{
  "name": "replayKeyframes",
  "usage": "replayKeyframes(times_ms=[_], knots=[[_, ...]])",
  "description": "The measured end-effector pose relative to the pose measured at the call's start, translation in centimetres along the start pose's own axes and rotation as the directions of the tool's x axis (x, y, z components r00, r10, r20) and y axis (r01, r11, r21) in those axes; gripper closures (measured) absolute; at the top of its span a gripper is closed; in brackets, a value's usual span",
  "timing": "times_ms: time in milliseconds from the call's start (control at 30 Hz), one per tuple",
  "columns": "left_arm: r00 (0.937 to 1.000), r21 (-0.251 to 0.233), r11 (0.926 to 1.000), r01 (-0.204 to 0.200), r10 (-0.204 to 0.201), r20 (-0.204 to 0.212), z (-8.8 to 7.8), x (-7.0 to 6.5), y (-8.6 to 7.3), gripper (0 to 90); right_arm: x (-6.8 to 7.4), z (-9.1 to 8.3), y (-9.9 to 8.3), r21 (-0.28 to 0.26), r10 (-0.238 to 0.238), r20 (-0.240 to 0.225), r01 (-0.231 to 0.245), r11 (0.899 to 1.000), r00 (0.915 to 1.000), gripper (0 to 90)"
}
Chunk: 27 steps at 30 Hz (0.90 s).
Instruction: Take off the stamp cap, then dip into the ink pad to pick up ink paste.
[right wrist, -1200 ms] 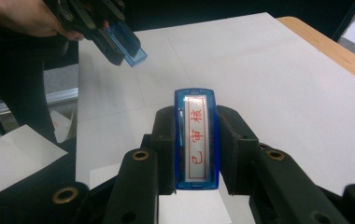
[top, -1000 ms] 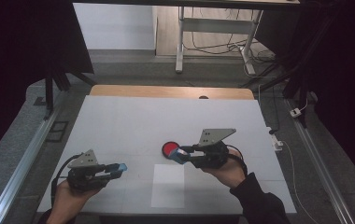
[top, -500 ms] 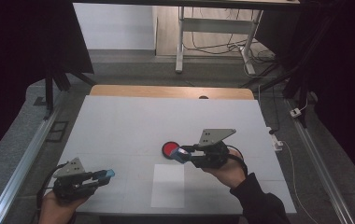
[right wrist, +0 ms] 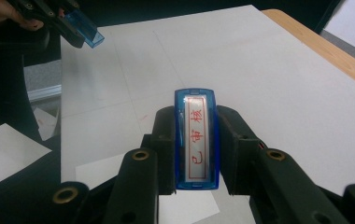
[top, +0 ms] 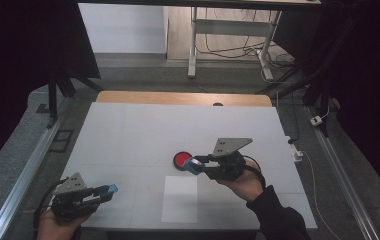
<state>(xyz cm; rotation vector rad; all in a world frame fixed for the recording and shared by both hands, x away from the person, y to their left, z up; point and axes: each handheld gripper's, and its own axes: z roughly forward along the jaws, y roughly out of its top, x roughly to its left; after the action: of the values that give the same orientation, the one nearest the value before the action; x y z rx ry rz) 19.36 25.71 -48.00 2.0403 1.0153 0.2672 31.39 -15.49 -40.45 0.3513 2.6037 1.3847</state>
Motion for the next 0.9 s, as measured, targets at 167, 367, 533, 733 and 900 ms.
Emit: replayKeyframes(times_ms=[167, 367, 533, 733, 900], knots=[[0.9999, 0.006, 0.9999, -0.012, 0.012, -0.004, 0.1, -0.1, 0.0, 68.5, -0.2, 0.1, 0.0, 0.004, 0.015, 0.009, -0.015, 1.000, 0.9998, 70.3], [0.9999, 0.011, 0.9999, -0.011, 0.011, -0.005, 0.1, -0.1, 0.0, 68.5, -0.4, 0.5, 0.0, 0.003, 0.041, 0.024, -0.041, 0.999, 0.9989, 70.3], [1.0000, 0.012, 0.9999, -0.007, 0.007, -0.002, 0.1, -0.1, 0.0, 68.6, -0.8, 0.6, 0.0, 0.008, 0.061, 0.031, -0.062, 0.998, 0.9976, 70.3], [1.0000, 0.013, 0.9999, -0.007, 0.007, -0.002, 0.2, -0.1, 0.0, 68.6, -1.3, 1.0, -0.2, 0.027, 0.065, 0.038, -0.066, 0.997, 0.9972, 70.3], [1.0000, 0.012, 0.9999, -0.008, 0.008, -0.005, 0.2, -0.1, 0.0, 68.6, -1.5, 1.5, -0.4, 0.052, 0.064, 0.046, -0.066, 0.996, 0.9969, 70.3]])
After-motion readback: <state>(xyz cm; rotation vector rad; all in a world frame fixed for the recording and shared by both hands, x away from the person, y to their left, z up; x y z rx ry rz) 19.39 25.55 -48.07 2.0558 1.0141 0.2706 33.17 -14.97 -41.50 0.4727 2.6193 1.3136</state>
